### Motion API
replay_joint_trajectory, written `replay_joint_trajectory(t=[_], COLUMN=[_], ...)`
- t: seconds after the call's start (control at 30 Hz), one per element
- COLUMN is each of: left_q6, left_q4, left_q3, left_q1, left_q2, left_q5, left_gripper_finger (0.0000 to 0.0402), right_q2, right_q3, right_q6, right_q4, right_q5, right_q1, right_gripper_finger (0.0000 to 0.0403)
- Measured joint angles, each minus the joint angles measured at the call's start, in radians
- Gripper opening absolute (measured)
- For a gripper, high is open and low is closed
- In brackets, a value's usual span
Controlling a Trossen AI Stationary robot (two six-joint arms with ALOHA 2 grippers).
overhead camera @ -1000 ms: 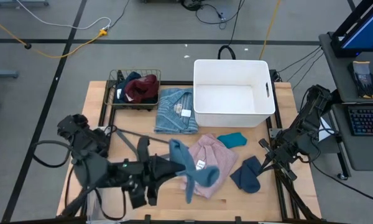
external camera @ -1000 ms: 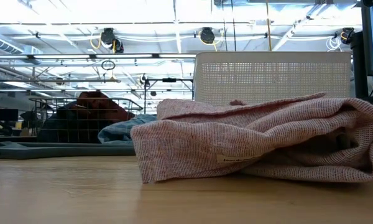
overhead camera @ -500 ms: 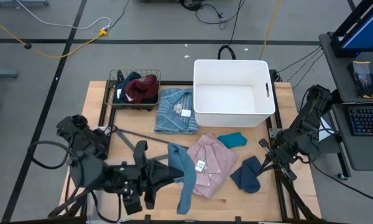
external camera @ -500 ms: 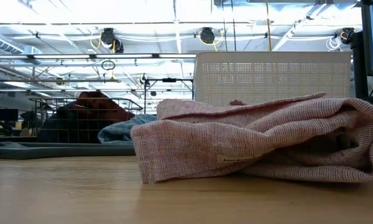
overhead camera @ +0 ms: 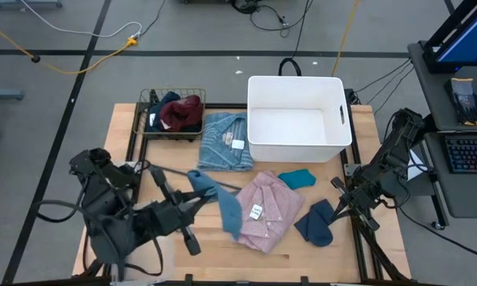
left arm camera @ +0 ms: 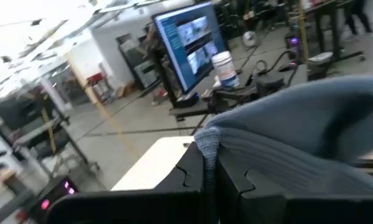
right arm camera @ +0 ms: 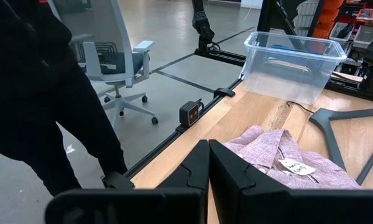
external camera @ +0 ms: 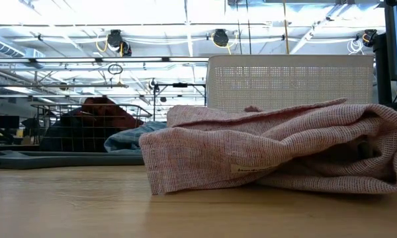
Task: Pick & Place Cloths
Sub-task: Put the blue sock into the transparent bin
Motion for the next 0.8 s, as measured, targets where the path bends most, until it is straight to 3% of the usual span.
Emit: replay_joint_trajectory(t=[0.17, 0.27, 0.4, 0.8], left_q6=[-0.220, -0.377, -0.589, -0.962], left_q4=[-0.138, -0.253, -0.397, -0.789], left_q3=[0.000, 0.000, 0.000, -0.001], left_q1=[-0.008, 0.010, 0.077, 0.259], left_q2=[0.000, 0.000, 0.008, 0.014], left_q5=[-0.021, 0.034, 0.225, 0.800], left_gripper_finger=[0.0003, 0.0003, 0.0003, 0.0002], right_q2=[0.000, 0.000, 0.000, 0.000], right_q3=[0.000, 0.000, 0.000, 0.000], right_q6=[0.000, 0.000, -0.002, 0.000], right_q4=[0.000, 0.000, 0.000, 0.000], right_q5=[0.000, 0.000, 0.000, 0.000], right_q1=[0.000, 0.000, 0.000, 0.000], right_gripper_finger=[0.0000, 0.0000, 0.0000, 0.0000])
